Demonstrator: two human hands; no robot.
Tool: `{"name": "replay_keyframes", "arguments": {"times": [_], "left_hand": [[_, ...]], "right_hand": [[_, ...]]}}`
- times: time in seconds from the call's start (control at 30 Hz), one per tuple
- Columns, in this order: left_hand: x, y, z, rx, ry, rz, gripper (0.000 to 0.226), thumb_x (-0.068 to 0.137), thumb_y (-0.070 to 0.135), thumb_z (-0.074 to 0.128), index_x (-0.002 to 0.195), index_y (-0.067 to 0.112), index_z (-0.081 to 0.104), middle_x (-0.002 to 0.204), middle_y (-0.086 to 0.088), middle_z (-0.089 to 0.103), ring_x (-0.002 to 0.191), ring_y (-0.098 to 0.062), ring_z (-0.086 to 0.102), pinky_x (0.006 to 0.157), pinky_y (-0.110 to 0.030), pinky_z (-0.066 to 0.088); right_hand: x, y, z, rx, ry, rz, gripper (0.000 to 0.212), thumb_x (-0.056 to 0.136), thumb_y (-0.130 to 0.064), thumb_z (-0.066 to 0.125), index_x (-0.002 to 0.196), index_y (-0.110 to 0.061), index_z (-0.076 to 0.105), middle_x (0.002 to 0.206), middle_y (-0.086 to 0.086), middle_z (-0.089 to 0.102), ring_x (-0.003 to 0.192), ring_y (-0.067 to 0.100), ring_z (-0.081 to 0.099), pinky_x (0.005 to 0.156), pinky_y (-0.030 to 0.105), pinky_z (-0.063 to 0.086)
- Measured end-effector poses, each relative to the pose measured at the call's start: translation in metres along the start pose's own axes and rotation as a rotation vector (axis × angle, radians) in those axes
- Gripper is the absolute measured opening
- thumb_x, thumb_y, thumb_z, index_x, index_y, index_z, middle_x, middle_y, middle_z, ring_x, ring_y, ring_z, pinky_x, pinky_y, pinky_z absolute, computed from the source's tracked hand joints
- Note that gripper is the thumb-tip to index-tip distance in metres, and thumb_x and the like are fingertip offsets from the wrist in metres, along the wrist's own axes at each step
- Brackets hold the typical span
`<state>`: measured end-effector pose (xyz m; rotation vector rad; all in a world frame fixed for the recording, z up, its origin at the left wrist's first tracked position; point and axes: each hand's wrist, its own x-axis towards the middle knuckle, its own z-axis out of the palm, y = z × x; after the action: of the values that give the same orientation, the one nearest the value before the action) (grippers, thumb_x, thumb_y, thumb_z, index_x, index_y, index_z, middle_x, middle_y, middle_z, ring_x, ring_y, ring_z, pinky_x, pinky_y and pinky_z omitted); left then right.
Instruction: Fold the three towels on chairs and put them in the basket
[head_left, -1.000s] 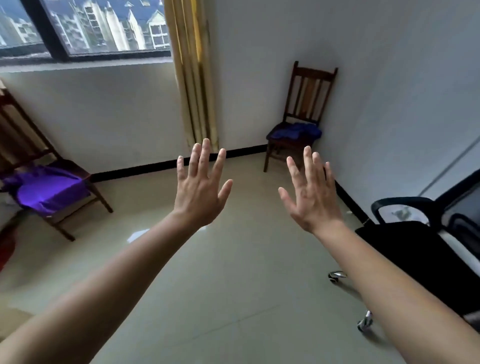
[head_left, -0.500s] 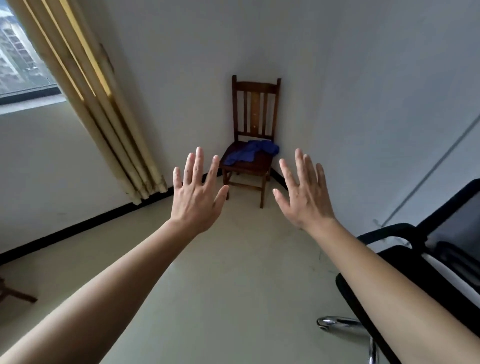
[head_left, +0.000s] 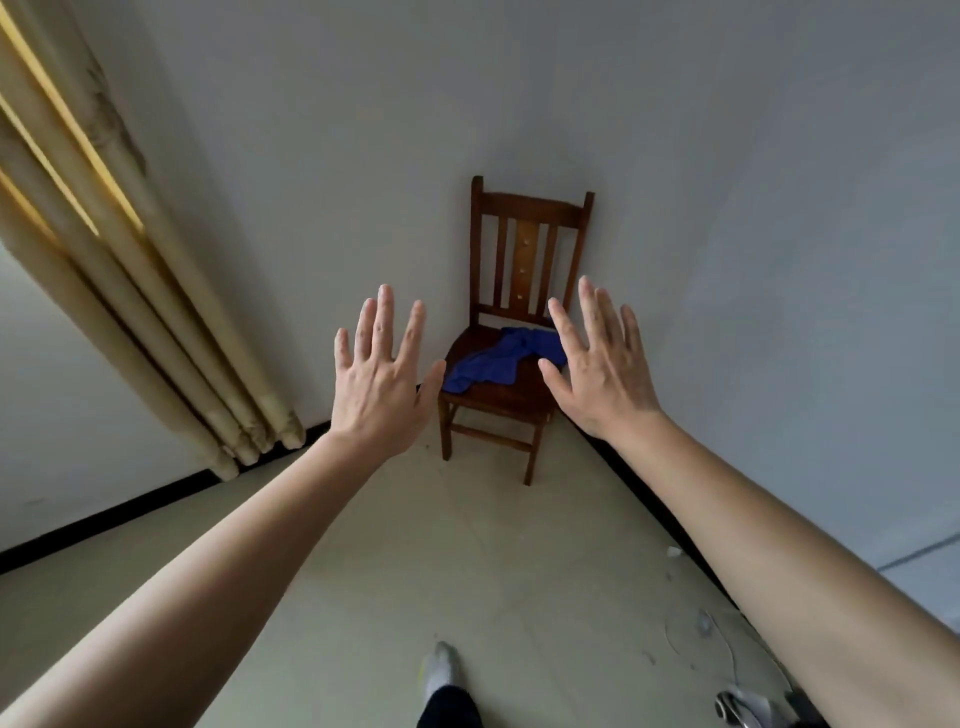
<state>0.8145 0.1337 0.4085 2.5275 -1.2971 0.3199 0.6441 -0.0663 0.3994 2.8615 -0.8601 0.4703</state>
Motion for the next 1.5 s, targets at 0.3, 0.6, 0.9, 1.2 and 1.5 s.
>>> {"name": "replay_keyframes", "arguments": {"times": [0.3, 0.6, 0.9, 1.2, 1.5], "left_hand": [[0.237, -0.023, 0.07, -0.023, -0.14, 0.095, 0.069, 0.1, 0.058, 0.018, 0.156, 0.026, -0.006, 0.164, -0.01, -0.013, 0.152, -0.032, -0.006, 0.121, -0.054, 0.004], [0.399, 0.002, 0.178, 0.056, -0.248, 0.149, 0.068, 0.101, 0.056, 0.015, 0.157, 0.023, -0.007, 0.165, -0.012, -0.01, 0.152, -0.031, -0.003, 0.121, -0.055, 0.008], [0.497, -0.006, 0.295, 0.035, -0.471, 0.023, 0.066, 0.101, 0.055, 0.019, 0.158, 0.023, 0.005, 0.165, -0.011, -0.002, 0.152, -0.03, 0.005, 0.121, -0.054, 0.012], [0.485, -0.057, 0.448, -0.02, -0.781, -0.054, 0.068, 0.101, 0.053, 0.023, 0.157, 0.017, 0.007, 0.165, -0.012, 0.007, 0.151, -0.031, 0.013, 0.12, -0.05, 0.02], [0.428, -0.12, 0.618, -0.111, -0.924, -0.044, 0.054, 0.098, 0.028, 0.045, 0.147, 0.012, 0.033, 0.152, -0.014, 0.036, 0.132, -0.033, 0.044, 0.102, -0.047, 0.043]], "right_hand": [[0.183, 0.057, 0.048, -0.02, -0.031, 0.148, 0.073, 0.101, -0.052, 0.038, 0.159, -0.019, 0.009, 0.165, 0.021, -0.003, 0.152, 0.038, 0.007, 0.122, 0.055, 0.014], [0.306, 0.157, 0.159, 0.077, -0.098, 0.186, 0.067, 0.102, -0.044, 0.037, 0.158, -0.015, 0.014, 0.165, 0.021, 0.004, 0.152, 0.036, 0.01, 0.122, 0.052, 0.016], [0.428, 0.214, 0.294, 0.209, -0.359, 0.144, 0.063, 0.103, -0.044, 0.034, 0.157, -0.017, 0.017, 0.163, 0.017, 0.018, 0.15, 0.034, 0.018, 0.119, 0.05, 0.025], [0.422, 0.179, 0.451, 0.292, -0.617, 0.201, 0.06, 0.104, -0.037, 0.039, 0.156, -0.014, 0.024, 0.162, 0.017, 0.023, 0.148, 0.035, 0.024, 0.116, 0.049, 0.026], [0.358, 0.123, 0.618, 0.335, -0.856, 0.243, 0.059, 0.102, -0.039, 0.042, 0.155, -0.019, 0.025, 0.162, 0.014, 0.021, 0.149, 0.033, 0.022, 0.116, 0.05, 0.031]]}}
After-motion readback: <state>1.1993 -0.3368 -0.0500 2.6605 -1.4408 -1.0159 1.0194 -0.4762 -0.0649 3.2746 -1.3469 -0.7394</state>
